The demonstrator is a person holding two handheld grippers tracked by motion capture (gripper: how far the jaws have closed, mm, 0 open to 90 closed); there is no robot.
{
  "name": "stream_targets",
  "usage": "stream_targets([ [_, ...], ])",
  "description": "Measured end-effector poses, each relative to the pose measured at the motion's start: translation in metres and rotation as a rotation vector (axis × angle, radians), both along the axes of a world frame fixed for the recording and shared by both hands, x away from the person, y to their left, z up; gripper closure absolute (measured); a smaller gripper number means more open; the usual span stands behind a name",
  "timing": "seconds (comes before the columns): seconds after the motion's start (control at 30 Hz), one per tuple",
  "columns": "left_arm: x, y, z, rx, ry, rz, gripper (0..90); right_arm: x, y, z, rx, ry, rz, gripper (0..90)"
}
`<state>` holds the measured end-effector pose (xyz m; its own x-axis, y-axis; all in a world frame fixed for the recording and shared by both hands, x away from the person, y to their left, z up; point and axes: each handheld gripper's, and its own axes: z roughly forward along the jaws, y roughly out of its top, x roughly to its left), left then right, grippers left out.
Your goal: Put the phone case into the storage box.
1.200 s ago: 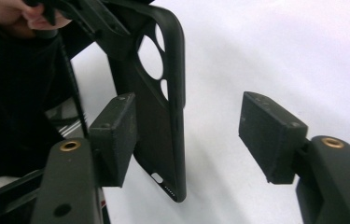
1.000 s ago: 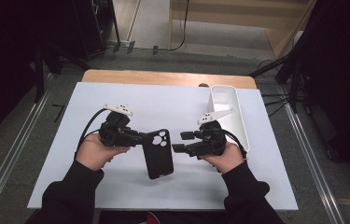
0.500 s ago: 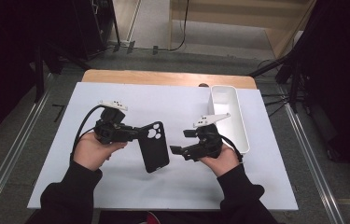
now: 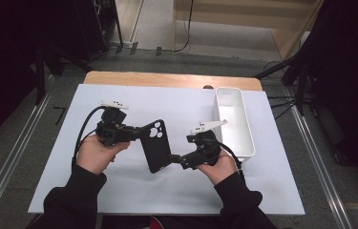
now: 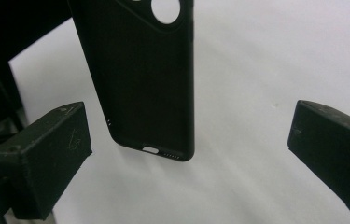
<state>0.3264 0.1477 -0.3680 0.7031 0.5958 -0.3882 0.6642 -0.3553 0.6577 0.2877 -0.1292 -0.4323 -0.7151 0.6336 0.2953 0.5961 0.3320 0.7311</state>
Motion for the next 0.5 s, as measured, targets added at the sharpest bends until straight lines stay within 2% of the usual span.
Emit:
stream_targets([
  [0.07, 0.000, 0.000, 0.000, -0.002, 0.002, 0.006, 78.4, -0.001, 0.002, 0.000, -0.011, -0.005, -0.011, 0.0],
  [0.1, 0.001, -0.001, -0.001, -0.015, 0.005, 0.019, 78.4, -0.003, 0.005, -0.001, -0.028, -0.026, -0.042, 0.0],
  [0.13, 0.001, -0.001, -0.001, -0.015, 0.005, 0.019, 78.4, -0.004, 0.006, -0.001, -0.028, -0.027, -0.052, 0.0],
  [0.2, 0.002, -0.001, -0.002, -0.010, 0.008, 0.029, 78.4, -0.005, 0.009, -0.003, -0.024, -0.024, -0.070, 0.0],
  [0.3, 0.004, -0.002, -0.004, 0.006, 0.005, 0.048, 78.4, -0.006, 0.012, -0.005, -0.035, -0.045, -0.101, 0.0],
  [0.5, 0.005, -0.004, -0.007, 0.010, -0.003, 0.068, 78.5, -0.009, 0.016, -0.005, -0.008, -0.067, -0.134, 0.0],
])
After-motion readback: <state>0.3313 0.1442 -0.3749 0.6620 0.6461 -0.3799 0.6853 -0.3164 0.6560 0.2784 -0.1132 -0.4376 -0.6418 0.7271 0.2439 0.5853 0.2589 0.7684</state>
